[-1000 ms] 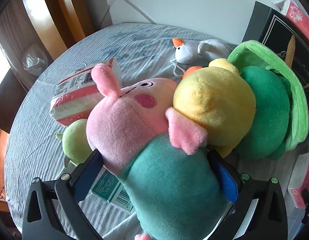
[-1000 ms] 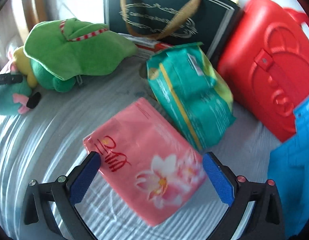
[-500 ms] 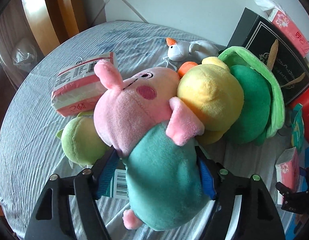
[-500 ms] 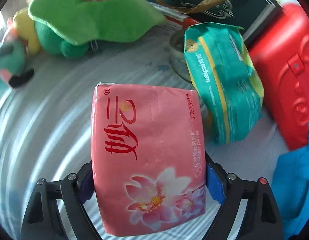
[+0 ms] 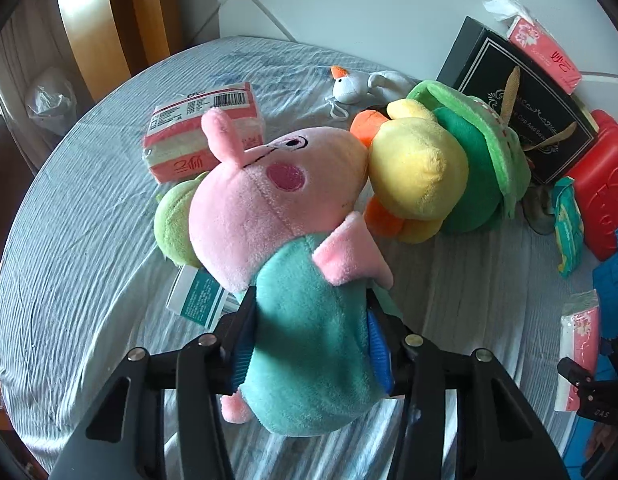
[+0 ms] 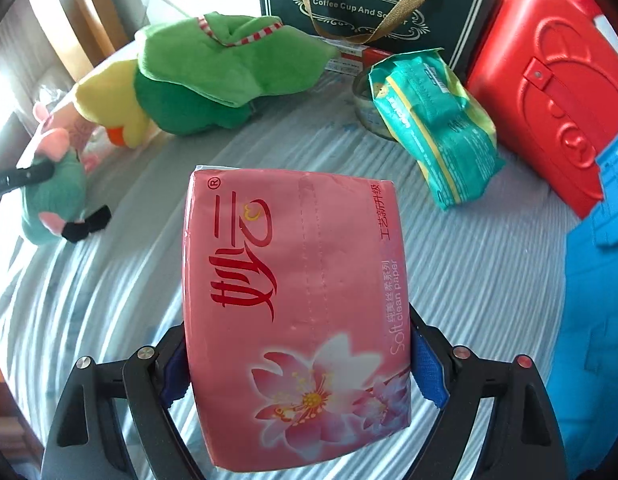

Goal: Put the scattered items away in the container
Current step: 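Lift and carry the pig with the left gripper while the right gripper carries the tissue pack to the crate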

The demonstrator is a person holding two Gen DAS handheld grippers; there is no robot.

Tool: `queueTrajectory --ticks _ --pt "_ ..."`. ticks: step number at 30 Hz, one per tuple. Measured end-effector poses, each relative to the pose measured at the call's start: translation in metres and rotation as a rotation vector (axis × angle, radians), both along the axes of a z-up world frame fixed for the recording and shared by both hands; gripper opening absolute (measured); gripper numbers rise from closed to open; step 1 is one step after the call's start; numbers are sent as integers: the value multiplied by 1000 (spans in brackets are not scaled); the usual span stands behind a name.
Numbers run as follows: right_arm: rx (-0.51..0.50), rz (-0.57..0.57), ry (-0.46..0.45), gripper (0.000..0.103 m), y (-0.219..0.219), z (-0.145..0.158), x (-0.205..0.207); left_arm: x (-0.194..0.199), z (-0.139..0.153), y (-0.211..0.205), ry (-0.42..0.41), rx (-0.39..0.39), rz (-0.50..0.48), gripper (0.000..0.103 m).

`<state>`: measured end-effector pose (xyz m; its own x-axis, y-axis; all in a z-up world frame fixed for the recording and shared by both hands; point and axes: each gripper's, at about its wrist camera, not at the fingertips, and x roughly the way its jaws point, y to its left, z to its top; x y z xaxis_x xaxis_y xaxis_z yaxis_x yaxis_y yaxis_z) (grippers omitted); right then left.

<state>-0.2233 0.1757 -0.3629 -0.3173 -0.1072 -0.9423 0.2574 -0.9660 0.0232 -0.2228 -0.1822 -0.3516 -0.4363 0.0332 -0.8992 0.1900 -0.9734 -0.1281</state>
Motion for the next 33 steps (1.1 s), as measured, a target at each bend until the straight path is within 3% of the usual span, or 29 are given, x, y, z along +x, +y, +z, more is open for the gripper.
queueTrajectory --ticks 10,18,25,33 --pt "-69 -54 9 88 -19 57 53 78 32 -11 0 29 -15 47" --pt "-80 -42 48 88 -35 104 96 116 71 -17 29 40 -18 47" --pt "-128 -69 110 88 -45 160 134 138 119 -13 90 58 -31 47" --pt "-165 -85 205 88 -51 232 175 160 183 -3 157 20 -56 47"
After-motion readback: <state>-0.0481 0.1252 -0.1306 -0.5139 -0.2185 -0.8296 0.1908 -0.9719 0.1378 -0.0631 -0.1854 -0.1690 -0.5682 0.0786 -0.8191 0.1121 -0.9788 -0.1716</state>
